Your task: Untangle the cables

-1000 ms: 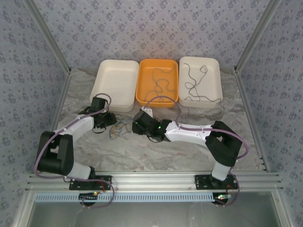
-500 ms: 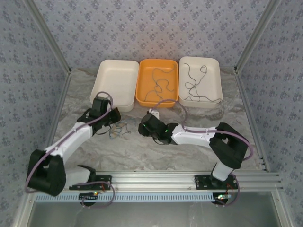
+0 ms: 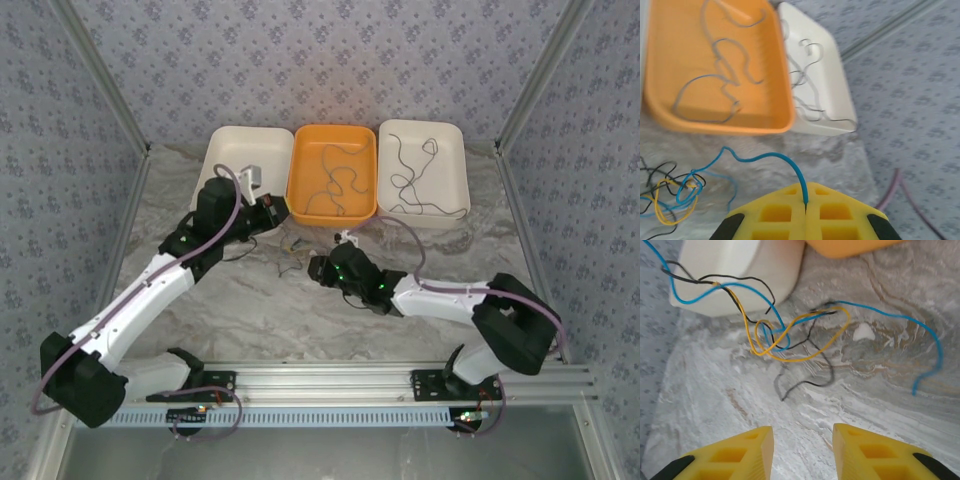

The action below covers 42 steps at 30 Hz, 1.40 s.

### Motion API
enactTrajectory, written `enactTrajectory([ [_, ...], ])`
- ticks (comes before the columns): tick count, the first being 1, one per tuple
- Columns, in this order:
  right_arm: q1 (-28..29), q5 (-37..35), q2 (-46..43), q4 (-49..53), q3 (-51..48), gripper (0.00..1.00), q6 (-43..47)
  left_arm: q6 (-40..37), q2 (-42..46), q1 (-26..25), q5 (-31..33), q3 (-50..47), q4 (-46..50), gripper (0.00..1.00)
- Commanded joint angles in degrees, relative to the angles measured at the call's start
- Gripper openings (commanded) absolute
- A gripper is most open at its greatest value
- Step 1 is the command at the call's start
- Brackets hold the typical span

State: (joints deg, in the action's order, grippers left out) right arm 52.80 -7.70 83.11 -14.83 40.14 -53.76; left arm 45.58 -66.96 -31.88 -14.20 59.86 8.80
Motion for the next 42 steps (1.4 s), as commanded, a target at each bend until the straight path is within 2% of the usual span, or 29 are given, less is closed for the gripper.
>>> enactTrajectory([
  [1,-1.7,-1.6,-5.3,-2.6,-2.7,0.4,-0.2,2.0,-1.3,-1.2,-1.7,3.9,-2.2,0.0],
  [5,-5.6,0.8,-7.3,-2.1,-2.7,0.43,0.6,3.0,-1.5,-2.5,-1.7,3.0,-3.6,0.0],
  [8,-7.3,3.3,-6.2,-2.0,-0.5,0.45,4.5,3.4,-1.5,-3.8,-1.3,2.3,-4.9,0.0],
  [11,-7.8,11.1,-2.1,-0.3,5.3,0.45,12.7,3.3,-1.9,-4.4,-1.1,2.6,-4.4,0.0],
  [13,-6.9,11.5,-0.4,1.8,7.2,0.44,16.5,3.0,-1.8,-4.5,-1.1,2.8,-3.9,0.0],
  [18,-7.2,8.9,-1.2,0.1,2.9,0.44,20.5,2.7,-1.2,-4.8,-0.8,3.0,-2.8,0.0],
  [20,-8.8,10.3,-0.7,-1.0,1.7,0.44,18.7,2.7,-0.8,-5.0,-0.4,3.0,-2.5,0.0],
  [22,-10.7,14.4,0.2,-6.6,-0.5,0.45,12.9,2.7,-0.4,-5.3,0.0,2.7,-2.3,0.0],
  [26,-11.6,18.0,3.0,-16.2,-2.7,0.45,0.8,2.9,0.2,-5.8,0.8,2.2,-2.3,0.0],
  [33,-6.6,13.5,5.2,-20.2,-1.7,0.44,-10.0,3.5,0.9,-6.5,1.3,0.6,-3.2,0.0],
  [38,-7.1,12.8,7.0,-22.0,-1.1,0.43,-12.6,3.8,1.7,-6.7,1.4,-0.4,-3.5,0.0],
  [42,-7.5,12.1,8.8,-19.5,0.2,0.35,-13.9,3.7,2.6,-6.8,1.6,-0.6,-3.3,0.0],
])
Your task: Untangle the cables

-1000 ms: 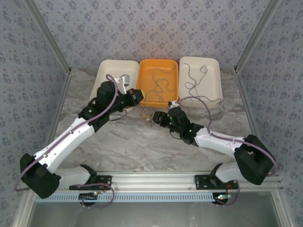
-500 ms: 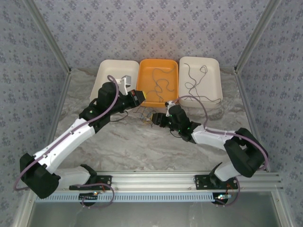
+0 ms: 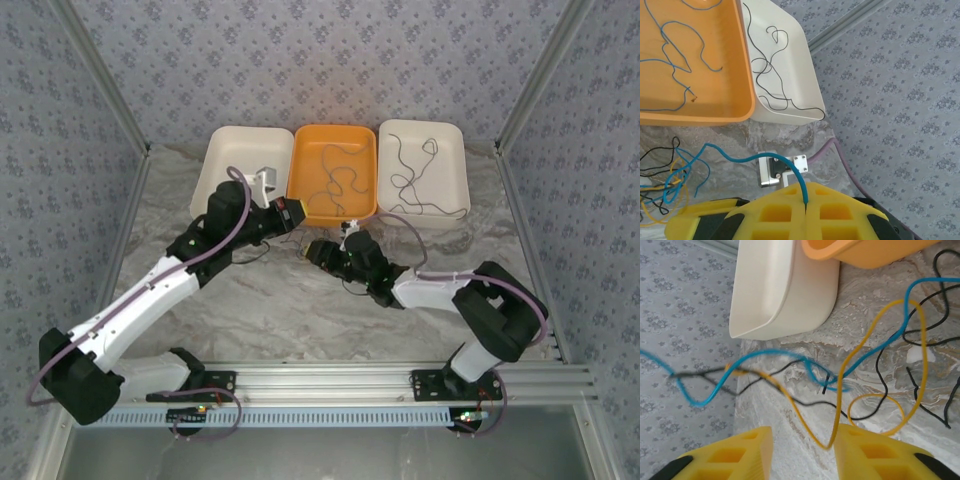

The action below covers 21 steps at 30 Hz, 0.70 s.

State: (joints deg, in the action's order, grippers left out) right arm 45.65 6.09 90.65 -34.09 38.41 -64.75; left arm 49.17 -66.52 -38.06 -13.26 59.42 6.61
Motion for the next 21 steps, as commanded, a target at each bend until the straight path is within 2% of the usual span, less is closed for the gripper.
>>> enactTrajectory([
  [1,-0.6,-1.5,1.9,-0.5,2.0,0.35,-3.3,0.1,2.3,-0.6,0.7,0.0,-0.9,0.0],
  [4,-1.5,-1.6,3.2,-2.2,2.2,0.31,-3.9,0.1,2.5,-0.6,0.5,0.3,-0.4,0.0],
  [5,-1.7,-1.6,3.4,-2.5,2.3,0.25,-3.9,0.0,2.6,-0.6,0.6,0.3,-0.1,0.0],
  [7,-2.0,-1.9,3.3,-1.7,3.0,0.06,-3.7,-0.2,3.0,-0.6,1.3,0.3,0.7,0.0],
  [8,-1.9,-2.0,3.1,-1.1,3.2,0.01,-3.6,-0.5,3.4,-0.5,1.9,0.5,1.5,0.0],
  [12,-2.2,-3.5,-1.6,6.7,1.2,0.0,-0.6,-2.9,5.0,2.0,6.0,3.4,8.4,0.0],
  [17,-7.2,-2.3,-10.7,15.3,-7.4,0.0,2.8,-3.6,6.6,15.5,3.0,8.1,15.0,0.0],
  [21,-11.5,-1.6,-20.8,31.2,-7.0,0.0,11.4,-5.6,5.1,22.9,-1.1,11.4,18.0,0.0],
])
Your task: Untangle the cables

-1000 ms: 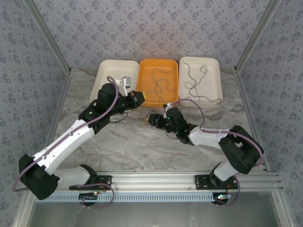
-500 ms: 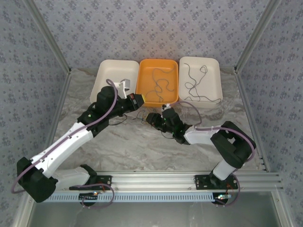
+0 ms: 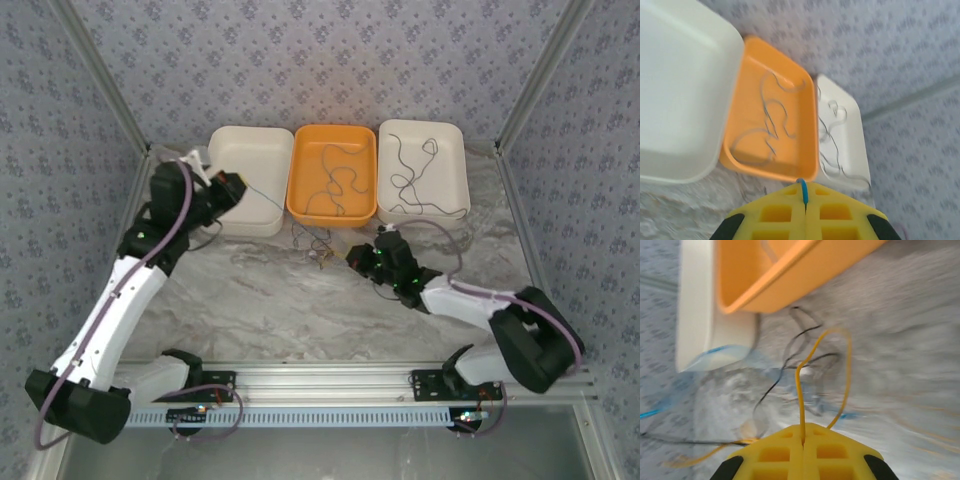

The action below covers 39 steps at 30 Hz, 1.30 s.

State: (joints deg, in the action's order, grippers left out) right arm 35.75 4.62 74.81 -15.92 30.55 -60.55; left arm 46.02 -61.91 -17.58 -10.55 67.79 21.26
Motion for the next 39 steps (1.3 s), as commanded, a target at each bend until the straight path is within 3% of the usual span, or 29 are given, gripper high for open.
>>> enactTrajectory([
  [1,-2.1,-0.8,-7.0,17.3,2.3,0.0,9.4,-2.3,0.2,3.0,-4.7,3.1,3.0,0.0],
  [5,-2.7,-3.1,-9.2,25.9,6.5,0.0,14.0,-0.6,1.1,2.9,-5.7,0.4,0.5,0.0],
  [14,-4.6,-7.5,-6.3,33.5,10.0,0.0,16.5,2.2,3.5,0.7,-8.3,-3.6,-3.4,0.0],
  [22,-18.2,-9.1,-14.5,39.4,8.1,0.0,16.1,-0.4,8.0,1.7,3.3,1.1,11.7,0.0],
  [27,-26.6,-7.5,-17.6,44.6,11.4,0.0,18.1,-0.9,11.4,3.0,9.9,-3.8,15.9,0.0],
  [31,-31.7,-5.0,-19.6,45.4,12.1,0.0,19.3,-0.2,14.7,4.8,10.2,-8.2,15.2,0.0],
  [36,-30.5,-2.7,-19.8,44.8,13.8,0.0,20.0,-0.4,14.5,4.8,11.0,-9.4,16.0,0.0],
  [39,-26.5,-3.1,-18.8,45.0,15.2,0.0,20.4,0.2,14.2,4.7,9.0,-10.1,15.5,0.0],
])
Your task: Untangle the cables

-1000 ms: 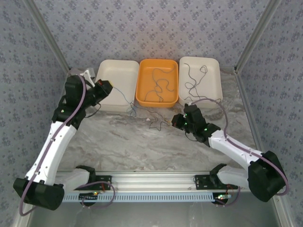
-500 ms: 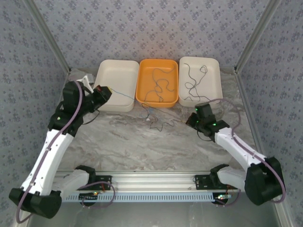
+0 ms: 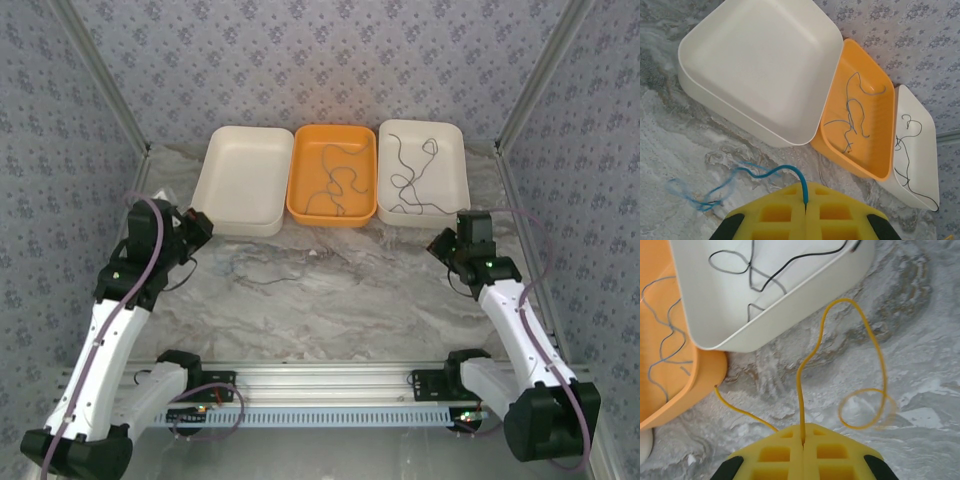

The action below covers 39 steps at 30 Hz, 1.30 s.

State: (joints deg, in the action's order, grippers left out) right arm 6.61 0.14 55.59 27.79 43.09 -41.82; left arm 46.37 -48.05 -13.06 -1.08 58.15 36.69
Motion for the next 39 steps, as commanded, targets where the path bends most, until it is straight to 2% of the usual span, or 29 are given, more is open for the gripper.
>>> enactTrajectory([
  [1,4.3,1.0,0.5,1.3,3.1,0.0,1.6,0.3,0.1,0.0,-2.2,-1.5,-0.9,0.0],
  [4,9.9,-0.9,-0.3,1.0,4.2,0.0,1.6,1.4,-0.4,-3.1,-8.5,-6.9,-8.0,0.0],
  [11,21.5,-3.1,-0.9,1.9,10.3,0.0,2.1,4.3,-5.5,-12.6,-9.6,-14.9,-18.2,0.0],
  [14,23.2,0.0,-0.6,-0.1,11.2,0.0,1.5,4.9,-10.8,-15.1,-9.0,-15.7,-20.8,0.0],
  [15,23.5,1.1,-0.6,-0.7,11.3,0.0,1.4,5.3,-12.9,-15.2,-9.7,-16.0,-22.0,0.06],
  [17,23.8,2.3,-0.5,-1.6,11.5,0.0,1.6,6.2,-16.4,-15.2,-11.3,-16.6,-25.0,0.37],
  [18,23.8,2.4,-0.5,-1.7,11.6,0.0,1.7,6.5,-17.2,-15.5,-11.4,-16.6,-25.8,0.49],
  [20,23.9,3.4,-0.4,-1.6,11.9,0.0,2.0,6.6,-17.2,-16.1,-10.8,-16.4,-26.8,0.62],
  [22,23.9,4.0,-0.2,-1.7,12.2,0.0,2.1,5.6,-15.3,-17.1,-9.6,-15.9,-27.3,0.68],
  [26,23.9,5.1,0.6,-2.3,12.0,0.0,2.3,3.9,-10.7,-19.2,-8.7,-13.7,-25.7,0.72],
  [30,24.8,5.6,1.9,-5.3,10.6,0.0,1.8,9.2,-8.2,-23.4,-8.6,-11.1,-25.8,0.71],
  [35,27.4,4.7,4.9,-8.3,10.6,0.0,0.9,15.3,-10.3,-31.0,-3.9,-9.5,-31.5,0.7],
  [37,28.5,4.4,6.3,-8.9,11.3,0.0,0.6,15.5,-12.3,-33.2,-2.8,-8.8,-34.9,0.71],
  [39,29.8,3.9,7.5,-9.2,11.9,0.0,0.4,14.0,-15.6,-34.8,-1.8,-5.9,-34.2,0.72],
])
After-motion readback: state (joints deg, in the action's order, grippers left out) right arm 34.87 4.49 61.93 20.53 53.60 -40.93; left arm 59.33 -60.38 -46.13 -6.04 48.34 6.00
